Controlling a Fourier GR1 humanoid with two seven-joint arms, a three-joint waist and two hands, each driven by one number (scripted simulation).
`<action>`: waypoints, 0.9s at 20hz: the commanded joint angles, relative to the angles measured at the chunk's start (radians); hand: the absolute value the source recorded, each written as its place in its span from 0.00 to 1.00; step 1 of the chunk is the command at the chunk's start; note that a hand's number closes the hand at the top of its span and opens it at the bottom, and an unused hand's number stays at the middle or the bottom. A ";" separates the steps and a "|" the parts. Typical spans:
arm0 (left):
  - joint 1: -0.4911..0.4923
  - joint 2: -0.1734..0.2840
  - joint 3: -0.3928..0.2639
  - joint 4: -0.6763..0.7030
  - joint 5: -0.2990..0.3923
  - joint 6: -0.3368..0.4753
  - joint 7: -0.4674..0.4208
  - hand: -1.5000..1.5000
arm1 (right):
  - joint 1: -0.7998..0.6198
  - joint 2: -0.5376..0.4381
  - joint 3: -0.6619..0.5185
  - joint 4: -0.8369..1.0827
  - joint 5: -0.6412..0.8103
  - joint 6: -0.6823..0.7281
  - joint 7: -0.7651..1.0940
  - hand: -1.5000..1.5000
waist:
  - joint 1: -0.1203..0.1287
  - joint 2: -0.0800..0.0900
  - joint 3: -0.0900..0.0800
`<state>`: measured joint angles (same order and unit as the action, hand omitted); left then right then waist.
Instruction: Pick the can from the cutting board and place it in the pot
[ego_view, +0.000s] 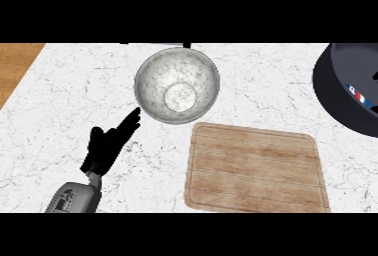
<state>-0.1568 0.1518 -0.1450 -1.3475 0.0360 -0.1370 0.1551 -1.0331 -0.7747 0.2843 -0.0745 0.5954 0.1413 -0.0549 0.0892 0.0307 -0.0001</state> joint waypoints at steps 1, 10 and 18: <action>0.011 -0.006 -0.004 -0.011 -0.012 0.010 -0.016 0.50 | -0.029 0.086 -0.014 0.035 -0.007 0.007 0.064 0.00 | 0.003 0.003 0.005; 0.060 0.000 0.013 -0.006 0.012 -0.007 -0.038 0.50 | -0.028 0.075 -0.382 -0.041 -0.367 -0.229 -0.169 0.00 | -0.027 -0.004 0.008; 0.071 0.009 0.007 -0.003 -0.015 -0.001 -0.065 0.50 | -0.038 -0.069 -0.579 -0.045 -0.542 -0.320 -0.196 0.00 | -0.033 -0.004 0.005</action>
<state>-0.1144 0.1498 -0.1346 -1.3569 0.0330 -0.1301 0.1290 -1.0746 -0.7876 -0.2121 -0.1144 0.1277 -0.1429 -0.2275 0.0563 0.0272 0.0063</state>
